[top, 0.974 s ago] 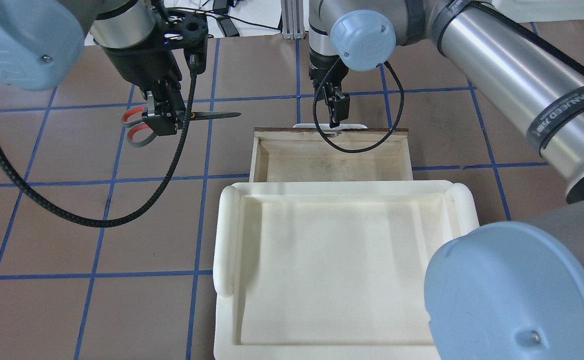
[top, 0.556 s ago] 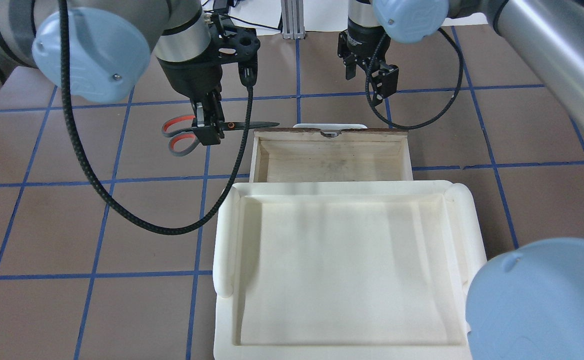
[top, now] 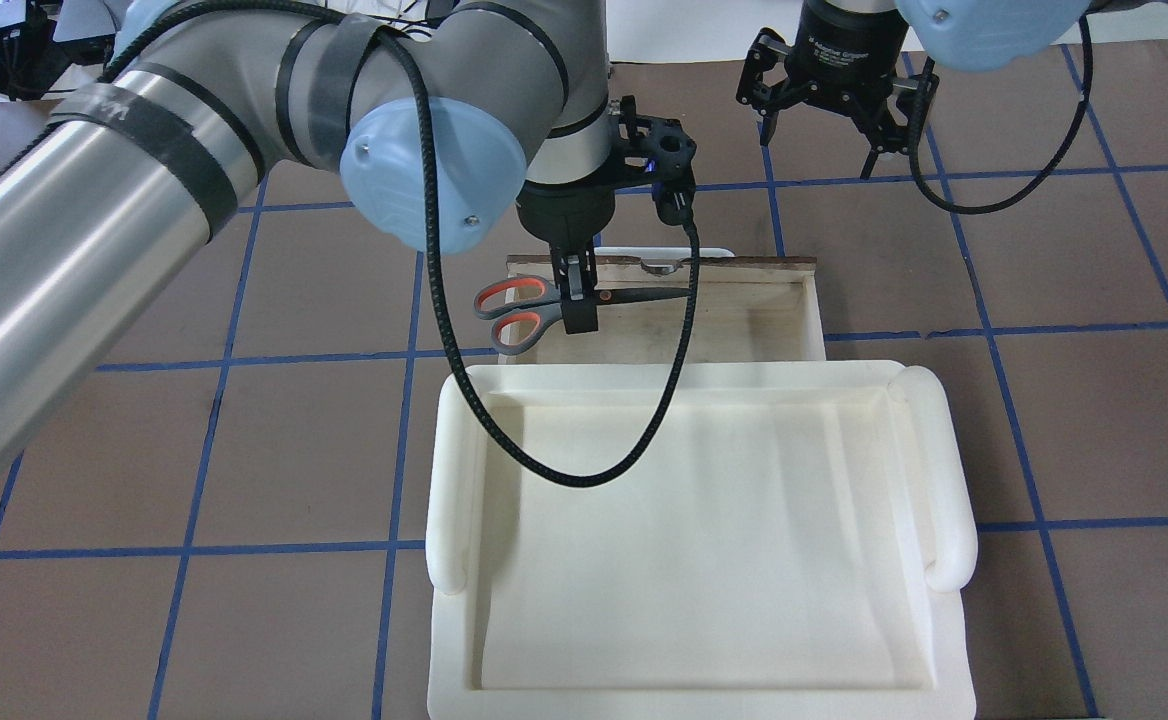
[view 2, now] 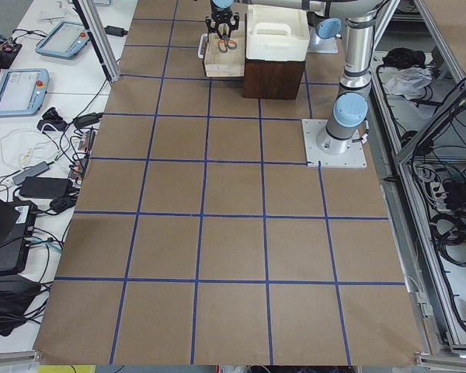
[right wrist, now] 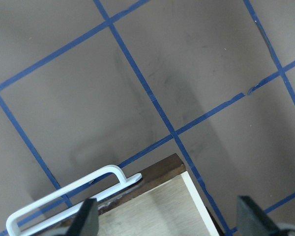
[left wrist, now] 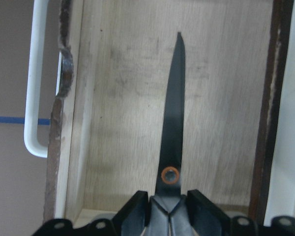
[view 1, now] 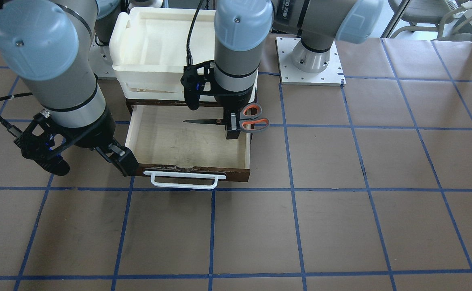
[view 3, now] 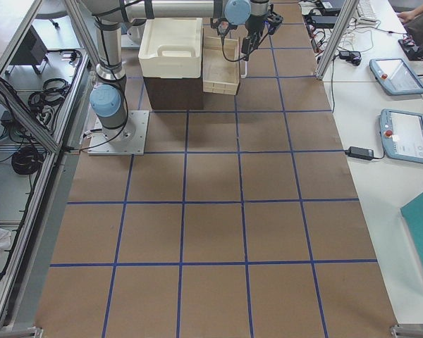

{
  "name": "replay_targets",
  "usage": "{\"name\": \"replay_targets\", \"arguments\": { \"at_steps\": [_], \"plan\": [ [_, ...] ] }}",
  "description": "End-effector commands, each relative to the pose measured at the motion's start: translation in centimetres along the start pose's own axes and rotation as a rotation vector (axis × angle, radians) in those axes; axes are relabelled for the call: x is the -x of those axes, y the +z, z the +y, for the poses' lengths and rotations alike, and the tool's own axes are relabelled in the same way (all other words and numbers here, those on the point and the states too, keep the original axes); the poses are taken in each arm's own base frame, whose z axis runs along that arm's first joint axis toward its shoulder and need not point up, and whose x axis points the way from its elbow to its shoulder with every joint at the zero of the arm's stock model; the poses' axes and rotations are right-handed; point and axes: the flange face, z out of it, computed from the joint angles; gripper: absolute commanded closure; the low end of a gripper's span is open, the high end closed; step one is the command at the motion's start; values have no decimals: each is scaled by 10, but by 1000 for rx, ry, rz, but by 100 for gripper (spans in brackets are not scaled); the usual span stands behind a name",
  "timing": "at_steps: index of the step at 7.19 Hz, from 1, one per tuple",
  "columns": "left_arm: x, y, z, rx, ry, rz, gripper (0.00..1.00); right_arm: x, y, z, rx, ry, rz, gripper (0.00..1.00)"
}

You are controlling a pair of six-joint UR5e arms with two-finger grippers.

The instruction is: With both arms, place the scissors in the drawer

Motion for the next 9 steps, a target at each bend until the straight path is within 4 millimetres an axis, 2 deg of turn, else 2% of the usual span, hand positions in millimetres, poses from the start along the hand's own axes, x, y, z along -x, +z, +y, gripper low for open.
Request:
{"name": "replay_targets", "arguments": {
  "at_steps": [1,4,5,7,9],
  "plan": [
    [7,29,-21,-9,54,56,100,-14,-29,18,-47,-309,-11,0],
    [21,65,-37,-3,55,72,100,-20,-54,34,-85,-327,-43,0],
    [22,76,-41,4,58,87,100,-23,-55,34,-87,-325,-30,0],
    [16,83,-49,-26,49,123,100,-22,-56,37,-77,-340,-44,0],
    [13,84,-51,-22,50,127,100,-12,-54,42,-28,-339,-157,0]
  ]
}}
